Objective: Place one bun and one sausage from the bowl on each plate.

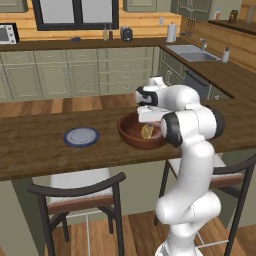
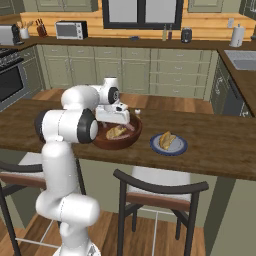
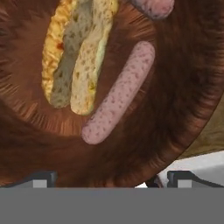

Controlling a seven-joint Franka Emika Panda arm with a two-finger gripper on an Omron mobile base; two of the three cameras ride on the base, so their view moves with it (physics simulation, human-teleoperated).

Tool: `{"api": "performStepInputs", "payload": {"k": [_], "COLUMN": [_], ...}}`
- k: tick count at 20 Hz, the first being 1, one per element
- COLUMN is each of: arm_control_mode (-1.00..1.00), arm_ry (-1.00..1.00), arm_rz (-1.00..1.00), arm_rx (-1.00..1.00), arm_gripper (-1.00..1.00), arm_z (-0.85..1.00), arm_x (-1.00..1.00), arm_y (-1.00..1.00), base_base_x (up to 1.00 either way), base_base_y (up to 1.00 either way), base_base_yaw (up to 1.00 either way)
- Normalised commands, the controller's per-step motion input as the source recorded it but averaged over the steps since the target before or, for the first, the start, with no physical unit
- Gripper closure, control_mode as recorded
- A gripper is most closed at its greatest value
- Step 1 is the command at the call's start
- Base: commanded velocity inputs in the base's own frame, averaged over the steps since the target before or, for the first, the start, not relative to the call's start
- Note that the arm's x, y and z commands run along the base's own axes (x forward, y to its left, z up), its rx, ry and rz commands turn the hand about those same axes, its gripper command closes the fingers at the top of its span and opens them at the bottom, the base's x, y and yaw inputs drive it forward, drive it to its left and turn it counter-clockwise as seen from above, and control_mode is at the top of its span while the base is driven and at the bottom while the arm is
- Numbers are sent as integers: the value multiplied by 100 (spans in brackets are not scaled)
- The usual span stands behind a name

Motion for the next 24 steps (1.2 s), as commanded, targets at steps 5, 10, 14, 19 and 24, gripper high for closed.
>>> {"api": "performStepInputs", "payload": {"k": [5,10,14,19,24], "arm_control_mode": [-100,-100,-100,-100,-100], "arm_ry": [2,0,0,0,0], "arm_rz": [-24,-20,-23,-13,-7], "arm_rx": [0,0,0,-7,-5], "arm_gripper": [-100,-100,-100,-100,-100], "arm_z": [-21,-1,-2,-25,-25], "arm_x": [1,10,28,-3,-1], "arm_y": [-4,0,0,-11,-31], "base_base_x": [0,0,0,0,0], "base_base_y": [0,0,0,0,0], "base_base_yaw": [0,0,0,0,0]}}
